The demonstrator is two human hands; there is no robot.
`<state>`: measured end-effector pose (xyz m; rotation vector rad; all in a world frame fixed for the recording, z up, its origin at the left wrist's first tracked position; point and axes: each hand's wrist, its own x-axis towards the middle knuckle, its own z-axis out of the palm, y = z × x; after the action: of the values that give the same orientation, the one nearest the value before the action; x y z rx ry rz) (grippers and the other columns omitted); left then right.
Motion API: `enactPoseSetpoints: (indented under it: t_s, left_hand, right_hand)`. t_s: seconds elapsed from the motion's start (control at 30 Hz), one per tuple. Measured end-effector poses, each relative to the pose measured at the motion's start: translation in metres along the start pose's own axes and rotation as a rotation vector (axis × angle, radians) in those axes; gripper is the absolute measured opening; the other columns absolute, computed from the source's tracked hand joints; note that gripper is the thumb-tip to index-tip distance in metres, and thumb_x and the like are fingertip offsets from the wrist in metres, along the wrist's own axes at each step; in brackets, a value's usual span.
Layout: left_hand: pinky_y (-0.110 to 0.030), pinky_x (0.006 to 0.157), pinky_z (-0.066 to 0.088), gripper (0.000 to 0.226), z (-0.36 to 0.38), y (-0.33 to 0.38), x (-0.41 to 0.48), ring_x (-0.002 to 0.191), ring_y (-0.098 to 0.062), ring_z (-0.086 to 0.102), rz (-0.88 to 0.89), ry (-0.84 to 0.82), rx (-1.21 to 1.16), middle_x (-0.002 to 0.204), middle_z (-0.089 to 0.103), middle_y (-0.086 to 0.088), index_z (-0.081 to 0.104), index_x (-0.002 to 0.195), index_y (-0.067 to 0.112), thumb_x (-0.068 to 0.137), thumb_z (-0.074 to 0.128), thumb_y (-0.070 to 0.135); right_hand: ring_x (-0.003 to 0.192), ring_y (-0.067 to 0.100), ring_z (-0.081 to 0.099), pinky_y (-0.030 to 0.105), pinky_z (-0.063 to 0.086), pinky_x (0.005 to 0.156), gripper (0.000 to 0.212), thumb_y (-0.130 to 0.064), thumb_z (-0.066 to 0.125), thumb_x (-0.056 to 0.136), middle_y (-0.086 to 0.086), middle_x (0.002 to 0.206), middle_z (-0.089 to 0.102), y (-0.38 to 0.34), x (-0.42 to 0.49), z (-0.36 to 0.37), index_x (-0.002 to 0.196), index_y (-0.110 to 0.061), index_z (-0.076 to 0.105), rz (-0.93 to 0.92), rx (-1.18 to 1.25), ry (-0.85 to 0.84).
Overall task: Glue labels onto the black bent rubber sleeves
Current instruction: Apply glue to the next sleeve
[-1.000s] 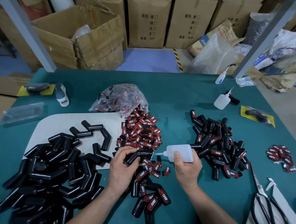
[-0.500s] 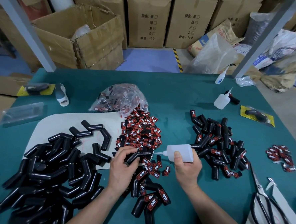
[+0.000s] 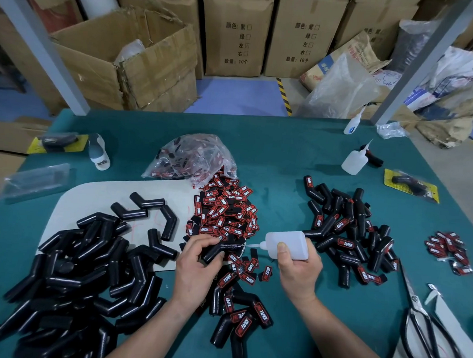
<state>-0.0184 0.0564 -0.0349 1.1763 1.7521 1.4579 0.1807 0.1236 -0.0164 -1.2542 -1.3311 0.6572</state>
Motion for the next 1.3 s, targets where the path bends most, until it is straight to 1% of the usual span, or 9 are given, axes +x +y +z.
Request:
enactPoseSetpoints:
  t_s: [0.13,0.33,0.47,0.6,0.77,0.9,1.03,1.17,1.3]
  left_hand:
    - [-0.033,0.085,0.057,0.041,0.0003,0.0008,-0.001,0.11,-0.005,0.065,-0.008,-0.017,-0.005,0.113,0.066,0.019,0.073,0.104,0.034,0.083,0.082,0.0]
    - [-0.028,0.089,0.057,0.039,0.0,0.0016,-0.0008,0.11,-0.006,0.065,-0.022,-0.012,-0.021,0.113,0.066,0.019,0.073,0.105,0.033,0.084,0.081,0.001]
    - [-0.022,0.089,0.057,0.041,-0.0004,0.0026,-0.0004,0.11,-0.005,0.065,-0.025,-0.007,-0.024,0.113,0.065,0.02,0.071,0.105,0.038,0.085,0.081,0.003]
    - [-0.021,0.089,0.056,0.041,0.0,0.0014,-0.0003,0.11,-0.006,0.065,-0.011,-0.015,-0.009,0.113,0.065,0.02,0.071,0.105,0.037,0.084,0.082,0.003]
    - [-0.019,0.093,0.052,0.041,0.0002,0.0002,0.0005,0.109,-0.006,0.065,0.034,-0.002,0.021,0.113,0.065,0.02,0.071,0.104,0.037,0.083,0.083,0.005]
    - [-0.011,0.095,0.045,0.05,0.0016,-0.0003,0.0013,0.108,-0.004,0.065,0.052,0.026,0.047,0.112,0.066,0.021,0.069,0.102,0.041,0.08,0.083,-0.001]
    - [-0.012,0.094,0.048,0.048,0.001,-0.0016,0.001,0.109,-0.005,0.065,0.032,0.022,0.033,0.113,0.066,0.02,0.07,0.103,0.042,0.082,0.083,0.001]
    - [-0.014,0.092,0.051,0.043,0.0004,-0.0009,0.0004,0.11,-0.007,0.065,0.018,0.002,0.015,0.113,0.065,0.02,0.071,0.104,0.039,0.083,0.082,0.003]
    - [-0.011,0.085,0.053,0.044,-0.0001,0.0018,-0.0001,0.108,-0.004,0.065,0.012,0.005,-0.012,0.113,0.065,0.02,0.071,0.104,0.038,0.084,0.081,0.001]
  right_hand:
    - [0.052,-0.006,0.048,0.012,0.034,0.045,0.034,-0.044,0.065,0.075,-0.012,0.053,0.047,-0.0003,-0.0001,0.0001,0.067,-0.014,0.051,-0.004,0.01,0.004]
    - [0.053,-0.007,0.05,0.008,0.034,0.045,0.037,-0.043,0.065,0.076,-0.019,0.065,0.06,0.0018,0.0,0.0002,0.066,-0.01,0.05,-0.017,0.013,-0.01]
    - [0.054,-0.007,0.051,0.008,0.035,0.046,0.029,-0.043,0.065,0.076,-0.017,0.064,0.06,0.0008,-0.0002,0.0006,0.069,-0.019,0.049,-0.014,0.021,-0.011]
    - [0.053,-0.006,0.05,0.011,0.036,0.044,0.029,-0.042,0.066,0.076,-0.012,0.054,0.049,0.0002,-0.0007,-0.0003,0.069,-0.018,0.05,-0.007,0.043,0.003]
    - [0.051,-0.005,0.046,0.014,0.035,0.046,0.045,-0.044,0.065,0.075,-0.011,0.052,0.046,0.0038,-0.0004,0.0003,0.065,-0.002,0.05,0.008,0.027,-0.003]
    - [0.051,-0.005,0.045,0.012,0.034,0.047,0.039,-0.044,0.065,0.073,-0.013,0.056,0.054,0.0033,-0.0008,0.0007,0.064,-0.01,0.049,0.012,0.015,0.0]
    - [0.051,-0.005,0.046,0.017,0.035,0.046,0.046,-0.045,0.065,0.073,-0.013,0.053,0.047,0.003,0.0001,0.0006,0.065,-0.003,0.05,0.028,0.024,0.015]
    - [0.053,-0.006,0.05,0.01,0.035,0.046,0.024,-0.043,0.065,0.074,-0.017,0.063,0.06,-0.0007,-0.0004,0.0004,0.069,-0.026,0.049,0.007,0.035,0.009]
    - [0.053,-0.005,0.05,0.011,0.036,0.046,0.023,-0.043,0.066,0.074,-0.01,0.054,0.051,-0.0003,0.0005,0.0,0.069,-0.028,0.049,0.0,0.038,0.015]
